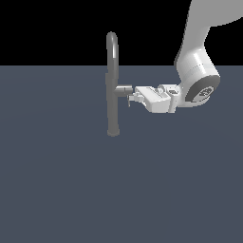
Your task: Turn on the faucet by rotating a designated handle.
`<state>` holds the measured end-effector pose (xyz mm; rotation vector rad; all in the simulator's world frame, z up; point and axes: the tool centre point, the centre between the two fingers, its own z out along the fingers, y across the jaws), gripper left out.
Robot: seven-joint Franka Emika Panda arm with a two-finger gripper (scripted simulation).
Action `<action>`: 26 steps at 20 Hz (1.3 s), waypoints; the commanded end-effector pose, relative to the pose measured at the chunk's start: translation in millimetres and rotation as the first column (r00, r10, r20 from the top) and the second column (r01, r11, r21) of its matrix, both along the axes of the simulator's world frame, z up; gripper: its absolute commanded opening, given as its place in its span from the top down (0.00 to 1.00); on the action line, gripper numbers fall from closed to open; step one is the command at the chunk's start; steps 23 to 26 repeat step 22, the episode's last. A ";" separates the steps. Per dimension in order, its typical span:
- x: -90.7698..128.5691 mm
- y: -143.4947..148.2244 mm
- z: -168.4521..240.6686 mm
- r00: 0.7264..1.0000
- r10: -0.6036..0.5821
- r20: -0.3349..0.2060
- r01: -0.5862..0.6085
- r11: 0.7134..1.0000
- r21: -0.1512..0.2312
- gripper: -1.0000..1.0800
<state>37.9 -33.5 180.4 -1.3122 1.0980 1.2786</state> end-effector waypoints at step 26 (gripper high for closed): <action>43.6 9.0 -44.7 0.999 -0.025 -0.041 0.025 0.999 -0.021 1.00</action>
